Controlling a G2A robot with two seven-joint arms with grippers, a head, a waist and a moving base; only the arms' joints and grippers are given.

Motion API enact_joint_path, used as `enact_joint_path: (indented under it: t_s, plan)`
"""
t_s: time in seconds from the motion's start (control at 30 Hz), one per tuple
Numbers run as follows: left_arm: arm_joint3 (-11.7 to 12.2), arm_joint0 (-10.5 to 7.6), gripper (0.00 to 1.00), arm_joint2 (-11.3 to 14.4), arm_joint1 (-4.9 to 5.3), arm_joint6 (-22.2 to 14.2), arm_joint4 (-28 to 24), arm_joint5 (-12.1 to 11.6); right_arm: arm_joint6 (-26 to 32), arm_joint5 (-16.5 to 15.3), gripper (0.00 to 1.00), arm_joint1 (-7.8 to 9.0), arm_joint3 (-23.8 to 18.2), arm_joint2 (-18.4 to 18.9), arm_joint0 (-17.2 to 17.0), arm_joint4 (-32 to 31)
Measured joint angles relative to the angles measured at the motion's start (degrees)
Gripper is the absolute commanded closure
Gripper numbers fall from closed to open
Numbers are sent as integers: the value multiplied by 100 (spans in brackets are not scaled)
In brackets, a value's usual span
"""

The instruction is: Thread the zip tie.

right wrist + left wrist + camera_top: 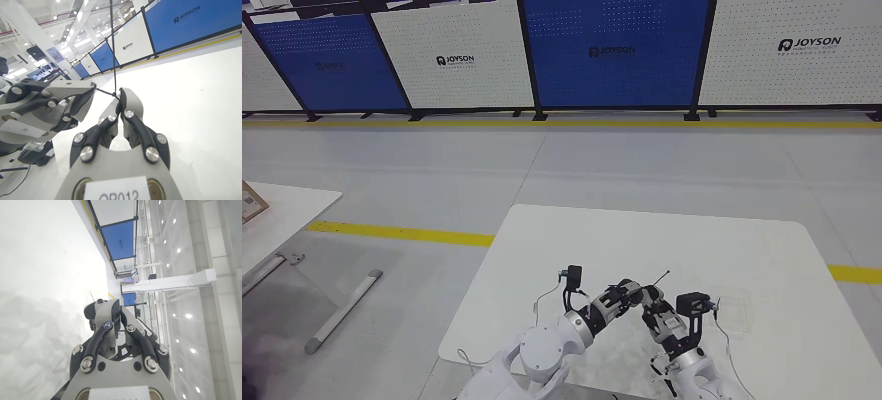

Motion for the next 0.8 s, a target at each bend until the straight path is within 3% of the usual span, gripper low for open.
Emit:
enact_joint_path:
  t_s: [0.4,0.8]
  plan:
    - [-87,43,100,-51,4,-43,-107,-161,15,-19,100,-1,52,-15,18,2]
    - [-431,268,100,-173,50,-117,-61,-331,-3,-27,100,3,84,-9,17,-15]
